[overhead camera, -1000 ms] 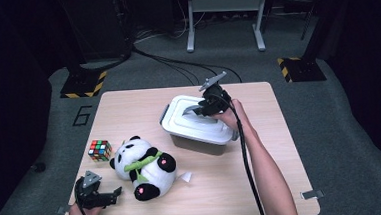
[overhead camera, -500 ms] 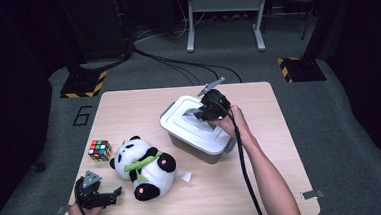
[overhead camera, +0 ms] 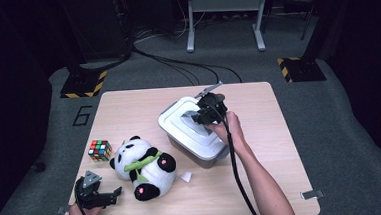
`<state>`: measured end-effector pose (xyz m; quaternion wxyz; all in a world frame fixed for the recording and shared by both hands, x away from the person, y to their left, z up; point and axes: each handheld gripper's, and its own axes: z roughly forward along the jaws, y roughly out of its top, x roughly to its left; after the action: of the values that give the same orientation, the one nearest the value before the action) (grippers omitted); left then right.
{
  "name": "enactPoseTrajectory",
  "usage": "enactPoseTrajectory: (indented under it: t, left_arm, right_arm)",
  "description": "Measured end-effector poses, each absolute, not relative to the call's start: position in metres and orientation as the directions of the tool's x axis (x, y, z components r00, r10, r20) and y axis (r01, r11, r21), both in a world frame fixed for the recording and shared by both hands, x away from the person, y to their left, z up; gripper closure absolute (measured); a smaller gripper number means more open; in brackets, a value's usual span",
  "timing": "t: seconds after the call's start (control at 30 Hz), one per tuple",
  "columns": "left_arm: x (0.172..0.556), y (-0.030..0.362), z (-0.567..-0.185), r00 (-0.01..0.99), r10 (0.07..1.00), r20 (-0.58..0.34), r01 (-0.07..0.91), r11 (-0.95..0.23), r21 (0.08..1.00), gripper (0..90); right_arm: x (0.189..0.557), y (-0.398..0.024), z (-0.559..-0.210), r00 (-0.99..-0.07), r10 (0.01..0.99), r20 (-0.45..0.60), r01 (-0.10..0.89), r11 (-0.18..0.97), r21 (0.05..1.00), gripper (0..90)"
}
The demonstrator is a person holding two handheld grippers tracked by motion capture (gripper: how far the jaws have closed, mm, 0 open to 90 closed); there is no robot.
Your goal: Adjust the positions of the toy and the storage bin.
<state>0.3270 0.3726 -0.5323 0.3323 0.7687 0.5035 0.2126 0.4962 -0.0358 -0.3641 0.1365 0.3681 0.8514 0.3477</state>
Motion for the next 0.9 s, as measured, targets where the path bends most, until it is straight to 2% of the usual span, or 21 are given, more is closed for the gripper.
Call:
enactPoseTrajectory:
  t: [0.9]
  left_arm:
    - [0.327,0.373,-0.532,0.403,0.915,-0.008,0.633,-0.273,0.725,0.7]
  right_arm:
    - [0.503,-0.001,-0.365,-0.697,0.716,0.026,0.529,0.490,0.693,67.1]
